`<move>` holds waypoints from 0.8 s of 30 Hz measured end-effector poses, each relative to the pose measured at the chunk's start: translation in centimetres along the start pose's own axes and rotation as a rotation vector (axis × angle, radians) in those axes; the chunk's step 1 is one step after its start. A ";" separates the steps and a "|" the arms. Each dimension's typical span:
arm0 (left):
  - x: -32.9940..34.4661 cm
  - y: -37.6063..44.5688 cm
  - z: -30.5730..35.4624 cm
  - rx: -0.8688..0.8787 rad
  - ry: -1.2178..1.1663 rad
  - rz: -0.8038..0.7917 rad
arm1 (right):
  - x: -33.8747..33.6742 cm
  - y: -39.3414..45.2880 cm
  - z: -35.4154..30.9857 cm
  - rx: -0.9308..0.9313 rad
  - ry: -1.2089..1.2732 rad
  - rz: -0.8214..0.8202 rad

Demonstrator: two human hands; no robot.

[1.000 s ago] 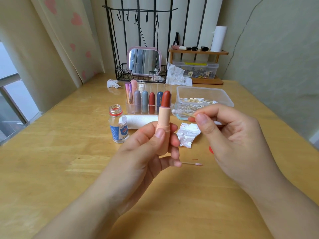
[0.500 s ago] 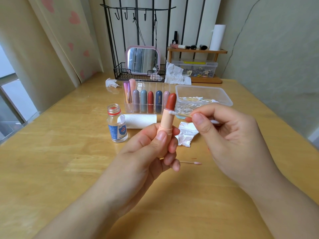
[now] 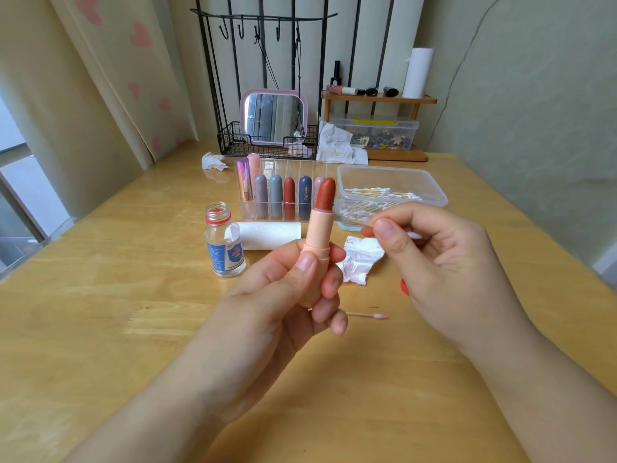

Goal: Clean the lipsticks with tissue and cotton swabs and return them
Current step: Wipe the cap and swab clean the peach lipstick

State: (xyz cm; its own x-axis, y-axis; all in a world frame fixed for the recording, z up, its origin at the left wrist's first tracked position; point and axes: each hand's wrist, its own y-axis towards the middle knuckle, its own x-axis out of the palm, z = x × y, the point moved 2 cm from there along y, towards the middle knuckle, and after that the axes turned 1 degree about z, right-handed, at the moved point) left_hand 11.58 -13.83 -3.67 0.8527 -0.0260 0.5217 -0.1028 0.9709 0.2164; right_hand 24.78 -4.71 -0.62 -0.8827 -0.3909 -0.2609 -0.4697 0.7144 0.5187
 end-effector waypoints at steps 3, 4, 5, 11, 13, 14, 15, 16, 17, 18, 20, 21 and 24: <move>0.0 0.1 0.0 -0.013 -0.038 0.008 | 0.0 -0.1 -0.3 -0.023 0.009 0.009; -0.1 0.1 0.0 -0.013 -0.053 0.016 | 0.0 -0.1 -0.5 -0.044 0.013 0.013; -0.2 0.2 0.0 -0.010 -0.063 0.023 | 0.0 -0.2 -0.8 -0.070 0.017 0.016; -0.1 0.0 0.0 0.010 -0.037 0.024 | 0.5 -0.4 -1.2 -0.172 -0.017 -0.016; 0.0 0.1 -0.1 0.004 -0.001 0.037 | 0.5 -0.4 -1.0 -0.168 -0.014 -0.011; 0.0 0.1 -0.2 -0.001 0.010 0.037 | 0.5 -0.4 -0.9 -0.168 -0.015 -0.011; 0.0 0.1 -0.2 -0.009 0.016 0.035 | 0.5 -0.4 -0.9 -0.168 -0.015 -0.012; 0.0 0.2 -0.3 -0.016 0.020 0.032 | 0.5 -0.4 -1.0 -0.165 -0.015 -0.014; -0.1 0.2 -0.4 -0.022 0.019 0.028 | 0.5 -0.4 -1.0 -0.161 -0.016 -0.017; -0.2 0.3 -0.4 -0.024 0.014 0.024 | 0.5 -0.4 -0.9 -0.160 -0.019 -0.020; -0.4 0.5 -0.4 -0.017 -0.013 -0.006 | 0.5 -0.3 -1.0 -0.164 -0.023 -0.025; -0.5 0.6 -0.3 -0.018 -0.034 -0.025 | 0.5 -0.3 -0.9 -0.163 -0.016 -0.028; -0.4 0.4 -0.2 -0.030 -0.056 -0.032 | 0.6 -0.3 -0.9 -0.144 0.016 -0.041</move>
State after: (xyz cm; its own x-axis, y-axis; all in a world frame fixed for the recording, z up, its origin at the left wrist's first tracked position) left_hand 11.28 -13.38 -3.96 0.8254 -0.0691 0.5603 -0.0604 0.9760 0.2093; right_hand 24.42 -5.66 -0.16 -0.8619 -0.4282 -0.2714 -0.4969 0.6075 0.6197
